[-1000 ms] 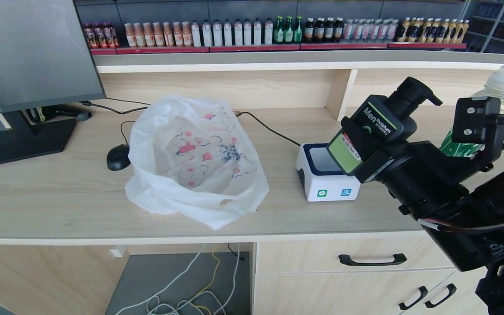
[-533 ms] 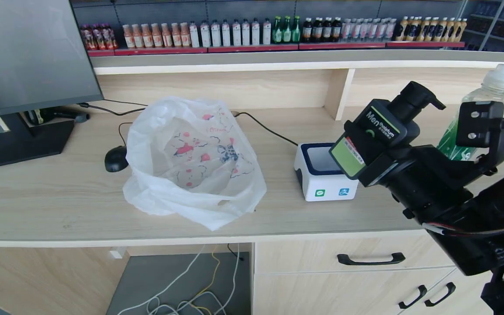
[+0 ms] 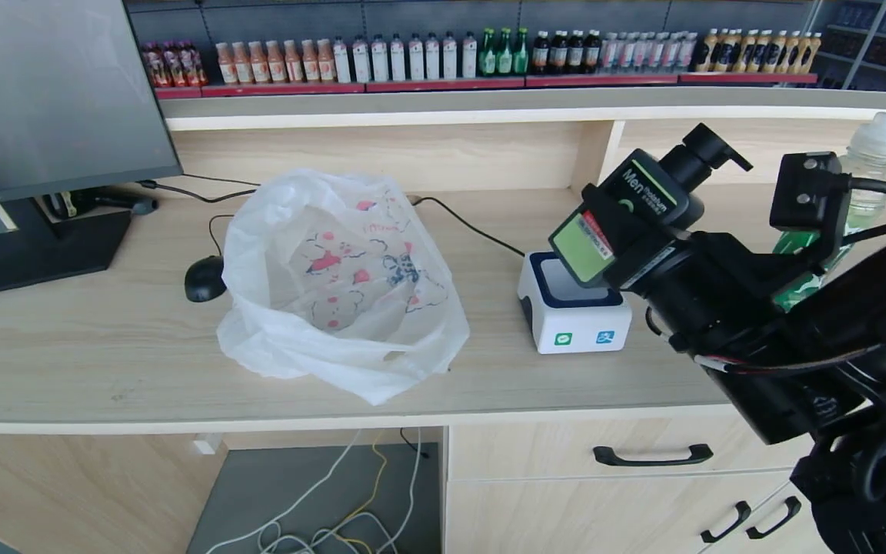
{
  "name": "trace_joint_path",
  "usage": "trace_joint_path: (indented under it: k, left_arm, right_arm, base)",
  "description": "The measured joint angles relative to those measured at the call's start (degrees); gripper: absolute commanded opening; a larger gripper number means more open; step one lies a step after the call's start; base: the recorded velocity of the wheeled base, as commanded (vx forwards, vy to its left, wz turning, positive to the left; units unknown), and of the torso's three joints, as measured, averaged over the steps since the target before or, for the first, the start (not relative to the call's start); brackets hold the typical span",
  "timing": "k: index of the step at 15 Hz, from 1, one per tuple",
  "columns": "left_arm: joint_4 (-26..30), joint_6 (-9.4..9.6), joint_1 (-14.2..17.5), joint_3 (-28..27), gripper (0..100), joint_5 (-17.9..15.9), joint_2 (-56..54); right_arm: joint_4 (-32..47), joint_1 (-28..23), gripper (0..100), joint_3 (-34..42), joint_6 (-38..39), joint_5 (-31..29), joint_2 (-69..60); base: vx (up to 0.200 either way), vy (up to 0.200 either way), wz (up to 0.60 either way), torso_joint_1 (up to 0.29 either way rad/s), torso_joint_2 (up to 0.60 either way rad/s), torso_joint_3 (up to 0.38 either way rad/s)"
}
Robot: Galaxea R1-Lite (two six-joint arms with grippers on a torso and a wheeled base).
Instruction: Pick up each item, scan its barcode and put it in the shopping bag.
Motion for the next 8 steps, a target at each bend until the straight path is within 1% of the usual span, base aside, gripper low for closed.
trace_joint_path:
  k: [4,6,8]
  left_arm:
    - [0.0,0.00,0.0,0.0,100,0.0,0.0]
    - [0.0,0.00,0.0,0.0,100,0.0,0.0]
    - [0.0,0.00,0.0,0.0,100,0.0,0.0]
  right_arm:
    - [11.5,0.0,0,-8.5,12.1,-4.3,1.2]
    - [17.6,-0.1,0,-13.1,19.6,-6.6,1.3]
    - [20.0,-0.4,0,-14.3,25.3,-7.1,1.3]
  base:
    - [0.000,0.000,0.00,0.000,0.00,0.000]
    - [0.000,0.000,0.00,0.000,0.00,0.000]
    - [0.000,0.000,0.00,0.000,0.00,0.000]
